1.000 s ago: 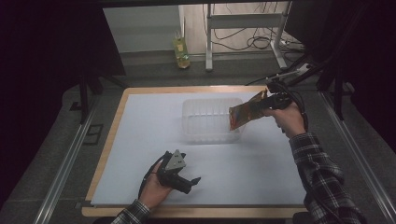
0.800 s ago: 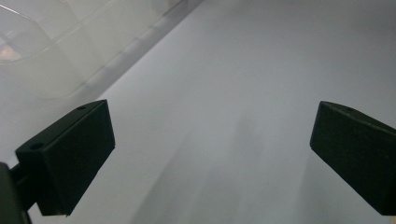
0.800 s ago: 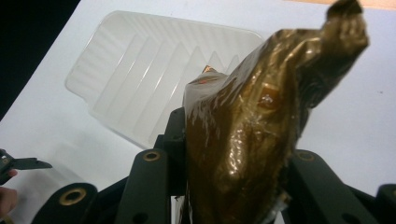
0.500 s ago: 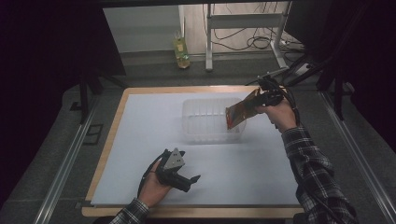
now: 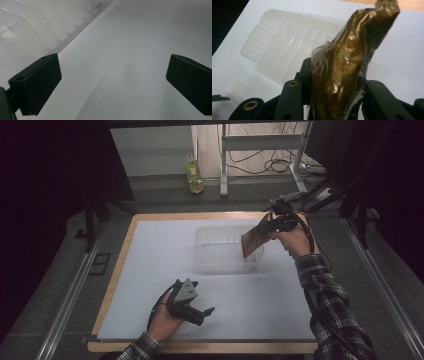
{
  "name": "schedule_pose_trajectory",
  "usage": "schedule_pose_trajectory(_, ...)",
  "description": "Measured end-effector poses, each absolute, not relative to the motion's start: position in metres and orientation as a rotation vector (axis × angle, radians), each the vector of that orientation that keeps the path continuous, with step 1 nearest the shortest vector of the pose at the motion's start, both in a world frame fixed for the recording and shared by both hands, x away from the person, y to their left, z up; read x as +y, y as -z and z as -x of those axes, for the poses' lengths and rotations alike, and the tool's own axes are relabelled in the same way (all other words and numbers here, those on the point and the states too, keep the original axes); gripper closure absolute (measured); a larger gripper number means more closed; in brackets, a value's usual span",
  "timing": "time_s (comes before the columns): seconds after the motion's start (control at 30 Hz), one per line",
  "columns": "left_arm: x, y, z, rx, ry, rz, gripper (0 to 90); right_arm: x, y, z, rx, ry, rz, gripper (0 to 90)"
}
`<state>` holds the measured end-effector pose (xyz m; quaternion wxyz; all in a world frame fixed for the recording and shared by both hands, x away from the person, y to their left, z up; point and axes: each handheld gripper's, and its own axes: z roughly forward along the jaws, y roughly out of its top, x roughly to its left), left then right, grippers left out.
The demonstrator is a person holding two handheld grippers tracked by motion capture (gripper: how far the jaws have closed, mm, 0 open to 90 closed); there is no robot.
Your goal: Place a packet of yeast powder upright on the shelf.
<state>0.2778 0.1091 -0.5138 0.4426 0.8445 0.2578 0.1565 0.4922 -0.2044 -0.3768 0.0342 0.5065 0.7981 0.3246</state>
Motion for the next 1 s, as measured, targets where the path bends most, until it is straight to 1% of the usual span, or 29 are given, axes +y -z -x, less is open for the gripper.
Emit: schedule_pose_trajectory(1.0, 0.111, 0.512, -0.277, 0.633, -0.389, -2.088, 0.0, -0.182, 0.393, -0.504, 2.404, -1.053, -1.579, 64.4)
